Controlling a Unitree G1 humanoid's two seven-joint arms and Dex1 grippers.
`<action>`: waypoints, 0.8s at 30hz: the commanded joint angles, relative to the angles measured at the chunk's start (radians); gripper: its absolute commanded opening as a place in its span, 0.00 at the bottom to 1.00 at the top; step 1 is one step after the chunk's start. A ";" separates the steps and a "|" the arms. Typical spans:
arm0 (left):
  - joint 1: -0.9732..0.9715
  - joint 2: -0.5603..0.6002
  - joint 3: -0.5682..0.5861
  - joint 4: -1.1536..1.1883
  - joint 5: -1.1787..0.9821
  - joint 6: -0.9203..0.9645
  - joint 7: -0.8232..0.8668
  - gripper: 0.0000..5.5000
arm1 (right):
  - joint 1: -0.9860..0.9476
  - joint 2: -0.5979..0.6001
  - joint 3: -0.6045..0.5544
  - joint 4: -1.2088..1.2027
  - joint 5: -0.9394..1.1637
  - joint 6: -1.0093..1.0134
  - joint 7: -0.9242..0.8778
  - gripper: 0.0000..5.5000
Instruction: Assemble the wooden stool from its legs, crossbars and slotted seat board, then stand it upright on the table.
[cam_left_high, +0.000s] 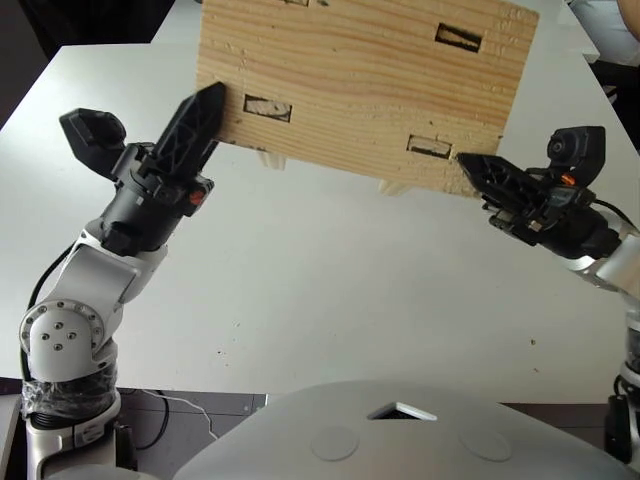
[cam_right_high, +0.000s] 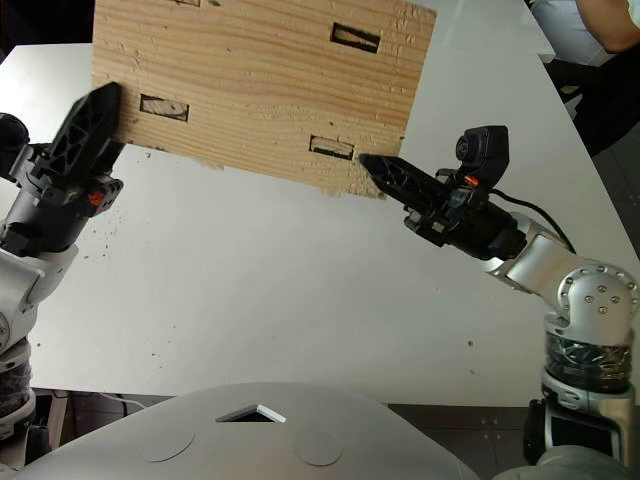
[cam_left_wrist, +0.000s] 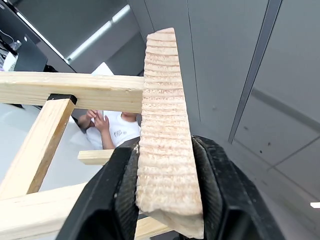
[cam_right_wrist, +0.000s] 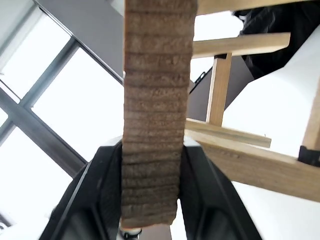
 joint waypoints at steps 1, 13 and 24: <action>0.001 -0.049 -0.124 -0.236 -0.043 -0.030 0.157 0.25 | -0.060 0.266 0.093 -0.283 0.041 -0.301 -0.422 0.25; -0.024 -0.230 -0.157 -0.299 -0.029 -0.338 0.673 0.25 | -0.145 0.456 0.175 -0.493 0.041 -0.755 -1.159 0.24; 0.180 -0.300 -0.140 -0.072 0.118 -0.229 0.493 0.25 | 0.035 0.434 0.176 -0.372 0.041 -0.593 -1.090 0.24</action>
